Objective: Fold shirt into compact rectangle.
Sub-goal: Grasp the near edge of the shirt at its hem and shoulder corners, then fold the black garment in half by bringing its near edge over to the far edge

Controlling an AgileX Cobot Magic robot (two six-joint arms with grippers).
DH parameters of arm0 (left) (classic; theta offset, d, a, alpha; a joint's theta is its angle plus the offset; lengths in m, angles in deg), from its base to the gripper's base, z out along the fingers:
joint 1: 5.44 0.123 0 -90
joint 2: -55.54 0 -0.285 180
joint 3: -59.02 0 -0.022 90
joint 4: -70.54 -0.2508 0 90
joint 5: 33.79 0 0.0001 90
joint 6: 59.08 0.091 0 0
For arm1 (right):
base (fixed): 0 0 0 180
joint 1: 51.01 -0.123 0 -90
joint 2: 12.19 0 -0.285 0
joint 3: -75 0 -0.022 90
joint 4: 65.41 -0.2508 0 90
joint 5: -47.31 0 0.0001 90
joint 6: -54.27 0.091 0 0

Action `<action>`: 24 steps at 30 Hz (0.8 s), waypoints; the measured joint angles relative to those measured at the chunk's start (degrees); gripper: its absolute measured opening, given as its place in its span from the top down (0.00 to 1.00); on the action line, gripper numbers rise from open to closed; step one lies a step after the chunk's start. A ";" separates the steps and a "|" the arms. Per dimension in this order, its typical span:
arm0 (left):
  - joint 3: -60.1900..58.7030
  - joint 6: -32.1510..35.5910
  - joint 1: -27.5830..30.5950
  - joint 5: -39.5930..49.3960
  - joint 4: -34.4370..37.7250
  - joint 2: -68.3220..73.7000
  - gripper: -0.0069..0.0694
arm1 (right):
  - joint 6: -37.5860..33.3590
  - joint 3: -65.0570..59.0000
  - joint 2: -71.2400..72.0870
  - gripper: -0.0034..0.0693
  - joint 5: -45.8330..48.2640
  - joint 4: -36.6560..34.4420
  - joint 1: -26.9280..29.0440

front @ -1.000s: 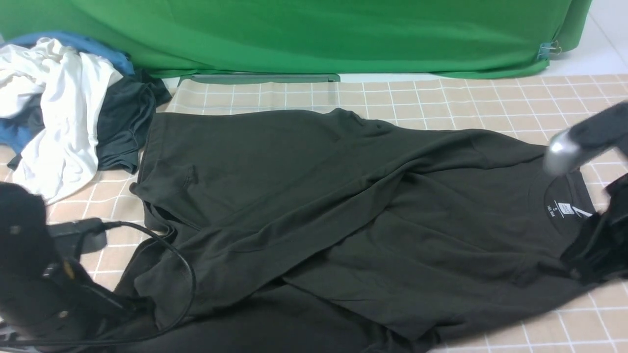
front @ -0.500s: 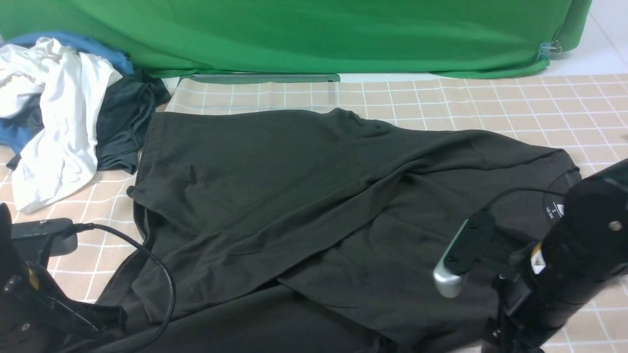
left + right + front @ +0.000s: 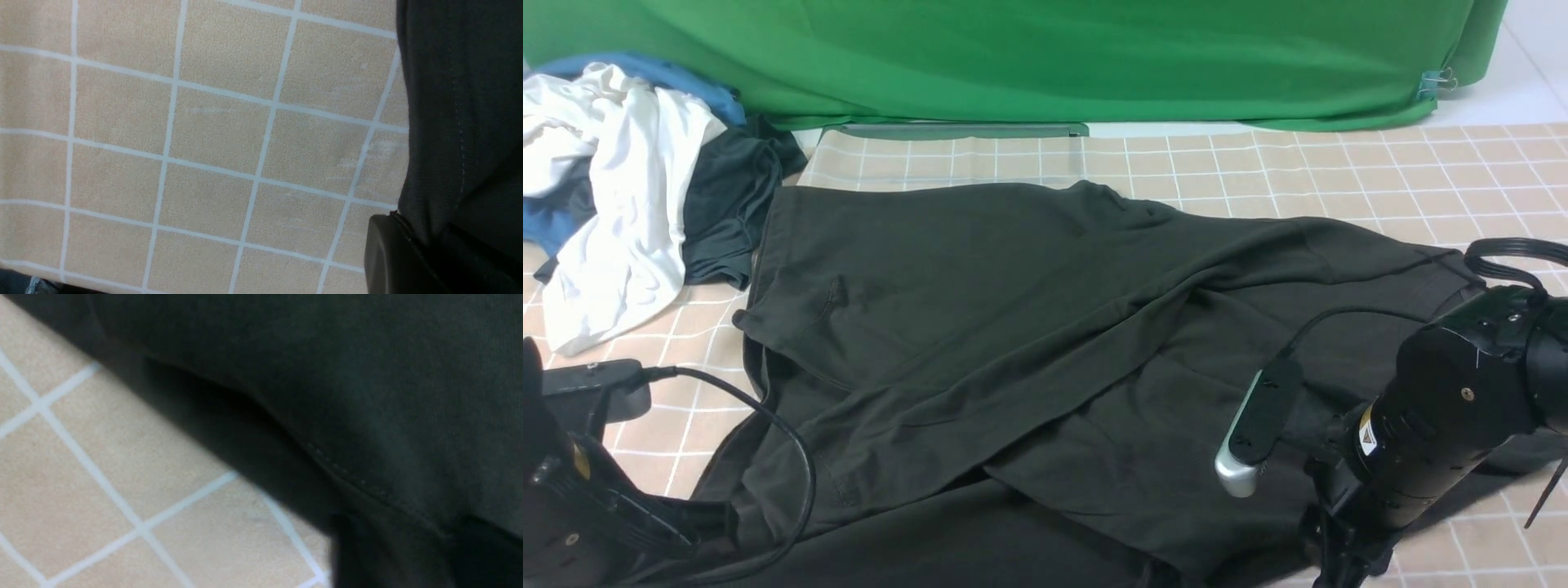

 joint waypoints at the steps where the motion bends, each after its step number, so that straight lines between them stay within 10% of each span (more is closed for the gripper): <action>1: 0.01 0.00 0.00 -0.18 0.38 0.00 0.88 | 0.06 0.13 -0.07 0.71 0.34 0.00 0.00; 4: 0.94 0.00 0.00 -0.01 2.92 0.00 0.88 | 0.06 0.20 0.08 0.86 2.53 0.22 0.00; 24: 34.64 0.45 7.52 -3.89 11.32 18.42 0.88 | -3.71 17.03 8.05 0.88 14.25 2.53 7.94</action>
